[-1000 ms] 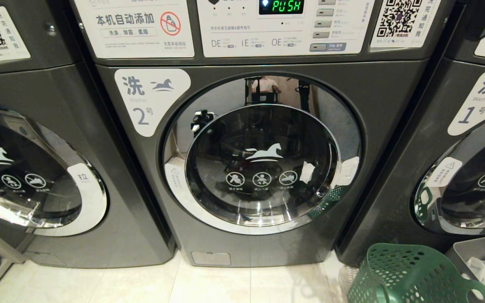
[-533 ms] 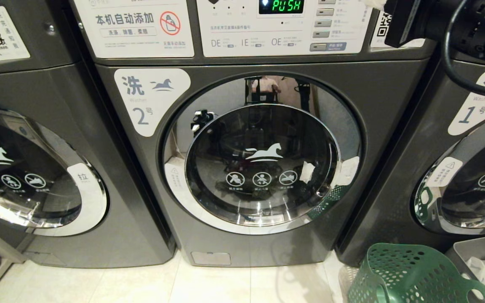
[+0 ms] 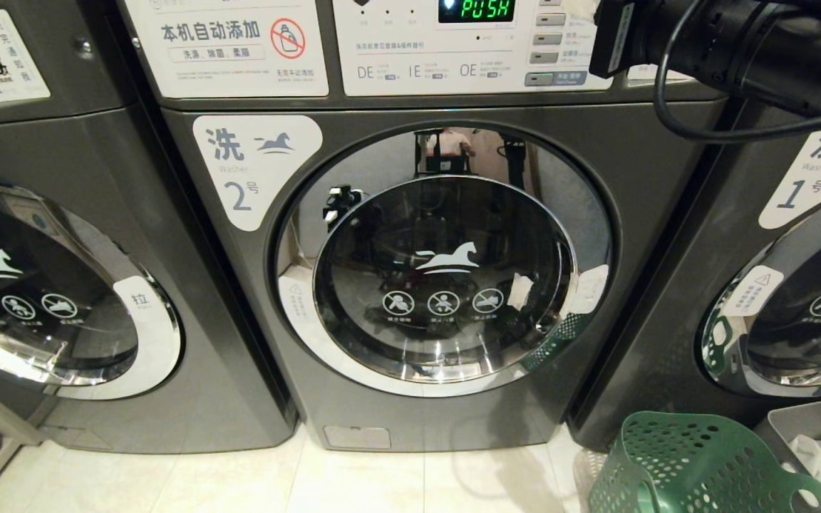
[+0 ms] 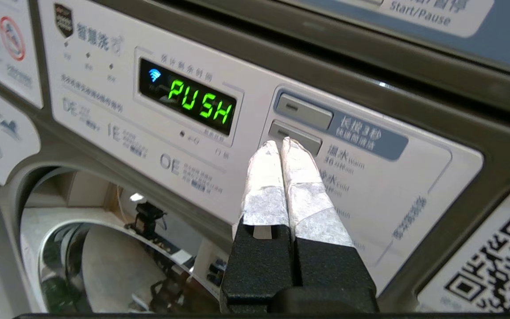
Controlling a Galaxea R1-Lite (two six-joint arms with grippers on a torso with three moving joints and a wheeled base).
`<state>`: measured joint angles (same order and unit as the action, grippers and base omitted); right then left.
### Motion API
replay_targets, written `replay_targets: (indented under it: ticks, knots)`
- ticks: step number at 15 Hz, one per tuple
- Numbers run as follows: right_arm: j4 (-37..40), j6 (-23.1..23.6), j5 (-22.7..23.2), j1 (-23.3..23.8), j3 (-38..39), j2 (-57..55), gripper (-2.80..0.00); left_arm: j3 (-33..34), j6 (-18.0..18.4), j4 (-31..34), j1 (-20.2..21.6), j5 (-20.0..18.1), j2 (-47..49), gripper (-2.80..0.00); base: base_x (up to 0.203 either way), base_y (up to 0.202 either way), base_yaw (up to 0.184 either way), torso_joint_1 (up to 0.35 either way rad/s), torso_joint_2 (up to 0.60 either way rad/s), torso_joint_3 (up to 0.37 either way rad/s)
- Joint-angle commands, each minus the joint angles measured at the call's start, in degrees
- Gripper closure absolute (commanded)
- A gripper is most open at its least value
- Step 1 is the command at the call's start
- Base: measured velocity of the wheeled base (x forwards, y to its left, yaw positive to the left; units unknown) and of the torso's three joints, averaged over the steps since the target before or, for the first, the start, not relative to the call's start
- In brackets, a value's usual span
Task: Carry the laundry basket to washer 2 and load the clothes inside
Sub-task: Press the washing machine switch
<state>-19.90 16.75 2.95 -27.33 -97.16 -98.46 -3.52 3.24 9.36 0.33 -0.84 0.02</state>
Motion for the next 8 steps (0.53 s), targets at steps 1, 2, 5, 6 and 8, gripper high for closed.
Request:
replay_targets:
  ticks: [1, 2, 5, 6, 8]
  knots:
    - [-0.14, 0.17, -0.07, 0.07, -3.30, -3.36, 0.00, 0.01, 0.01, 0.04, 0.02, 0.04, -0.02, 0.00, 0.000, 0.000, 0.000, 0.000, 0.00, 0.000]
    - [-0.08, 0.20, -0.14, 0.15, -4.24, -4.12, 0.00, 0.01, 0.01, 0.04, 0.02, 0.05, -0.02, 0.00, 0.000, 0.000, 0.000, 0.000, 0.00, 0.000]
    - [-0.06, 0.21, -1.01, 0.30, -4.70, -5.16, 0.00, 0.01, 0.01, 0.04, 0.02, -0.04, -0.02, 0.00, 0.000, 0.000, 0.000, 0.000, 0.00, 0.000]
    - [-0.06, 0.21, -1.01, 0.44, -4.70, -5.34, 0.00, 0.01, 0.01, 0.04, 0.02, 0.00, -0.02, 0.00, 0.000, 0.000, 0.000, 0.000, 0.00, 0.000]
    - [-0.06, 0.20, -1.10, 0.72, -4.78, -5.69, 0.00, 0.01, 0.01, 0.04, 0.02, 0.05, -0.02, 0.00, 0.000, 0.000, 0.000, 0.000, 0.00, 0.000]
